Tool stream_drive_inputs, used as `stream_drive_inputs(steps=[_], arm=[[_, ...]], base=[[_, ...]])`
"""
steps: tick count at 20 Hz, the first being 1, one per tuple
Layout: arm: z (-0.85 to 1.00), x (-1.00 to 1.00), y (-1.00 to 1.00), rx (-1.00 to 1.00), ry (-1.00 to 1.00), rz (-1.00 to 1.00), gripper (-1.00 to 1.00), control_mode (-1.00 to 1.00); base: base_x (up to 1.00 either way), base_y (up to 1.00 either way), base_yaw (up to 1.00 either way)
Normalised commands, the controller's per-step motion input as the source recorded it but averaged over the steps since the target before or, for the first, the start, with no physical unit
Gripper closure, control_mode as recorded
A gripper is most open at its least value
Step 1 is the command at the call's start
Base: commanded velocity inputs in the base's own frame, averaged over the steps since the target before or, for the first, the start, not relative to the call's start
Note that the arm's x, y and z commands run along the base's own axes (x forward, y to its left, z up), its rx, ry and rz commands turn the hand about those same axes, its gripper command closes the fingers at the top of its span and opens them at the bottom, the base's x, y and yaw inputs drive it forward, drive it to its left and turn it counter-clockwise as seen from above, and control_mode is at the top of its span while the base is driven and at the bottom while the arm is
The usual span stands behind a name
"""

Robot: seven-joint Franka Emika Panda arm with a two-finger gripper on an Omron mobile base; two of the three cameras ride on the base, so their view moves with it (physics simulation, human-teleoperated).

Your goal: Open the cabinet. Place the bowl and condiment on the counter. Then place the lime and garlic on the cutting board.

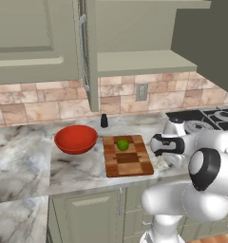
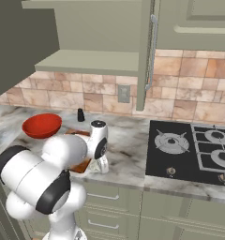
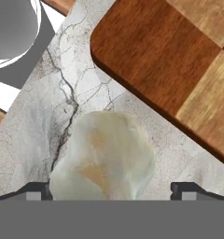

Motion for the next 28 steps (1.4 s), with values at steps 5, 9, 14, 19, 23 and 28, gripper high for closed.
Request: stream_drive_inputs(steps=[5,9,14,19,23,28], arm=[[-0.33,-0.07,0.00,0.00,0.14,-0.01,1.00,-1.00],[-0.31,-0.18,0.02,-0.01,0.12,-0.01,1.00,-1.00],[-0.15,-0.11,0.00,0.00,0.05,-0.01,1.00,-1.00],[0.01,-0.13,0.00,0.00,-0.02,0.00,1.00,-1.00],[0.15,-0.25,0.04,0.00,-0.07,0.00,1.00,-1.00],[0.22,-0.25,0.12,0.00,-0.09,0.00,1.00,-1.00]], base=[[0.00,0.00,0.00],[0.00,0.00,0.00],[0.00,0.00,0.00],[0.00,0.00,0.00],[0.00,0.00,0.00],[0.00,0.00,0.00]])
